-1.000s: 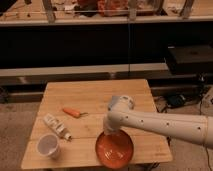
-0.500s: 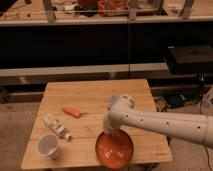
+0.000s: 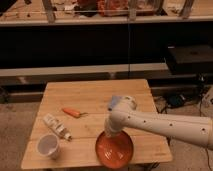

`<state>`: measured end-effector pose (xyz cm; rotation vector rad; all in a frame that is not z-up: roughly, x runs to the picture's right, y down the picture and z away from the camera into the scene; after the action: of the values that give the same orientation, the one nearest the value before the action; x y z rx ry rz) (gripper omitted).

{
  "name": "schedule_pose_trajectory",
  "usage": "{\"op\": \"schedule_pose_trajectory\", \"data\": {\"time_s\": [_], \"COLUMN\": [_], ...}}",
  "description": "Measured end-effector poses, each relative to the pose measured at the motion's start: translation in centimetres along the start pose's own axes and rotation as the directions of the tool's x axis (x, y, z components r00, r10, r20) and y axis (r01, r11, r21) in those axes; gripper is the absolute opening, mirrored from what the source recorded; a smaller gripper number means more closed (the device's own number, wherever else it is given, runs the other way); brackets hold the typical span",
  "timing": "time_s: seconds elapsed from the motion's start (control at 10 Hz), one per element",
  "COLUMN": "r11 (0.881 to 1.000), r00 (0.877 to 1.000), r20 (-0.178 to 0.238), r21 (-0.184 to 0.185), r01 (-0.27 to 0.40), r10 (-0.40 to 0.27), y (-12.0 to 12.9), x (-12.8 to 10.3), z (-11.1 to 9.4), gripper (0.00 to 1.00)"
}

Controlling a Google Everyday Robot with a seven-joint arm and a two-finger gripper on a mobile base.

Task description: Push the ceramic bowl across the table

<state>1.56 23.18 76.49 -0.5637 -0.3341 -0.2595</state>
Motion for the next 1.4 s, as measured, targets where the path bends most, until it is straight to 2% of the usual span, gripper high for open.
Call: {"op": "schedule_pose_trajectory", "data": {"time_s": [0.3,0.6,0.9,1.3,1.4], "r11": [1.000,1.000,0.999,0.998,0.998], "r00": [1.000,1.000,1.000,1.000,1.000], "r20": [-0.013,-0.028,-0.029,-0.014,-0.014], "r21": [-0.004,0.017,0.046,0.062,0.064], "r01": [-0.003,-0.007,-0.004,0.016,0.018], "r10": [0.003,0.008,0.005,-0.015,-0.017], "y": [0.7,0.3,-1.9,-5.2,-5.1], "x": [0.9,1.8,2.0,0.7,0.8], "z": [2.1,3.1,3.9,5.6,5.5], "gripper": [0.00,0.00,0.00,0.00,0.00]}}
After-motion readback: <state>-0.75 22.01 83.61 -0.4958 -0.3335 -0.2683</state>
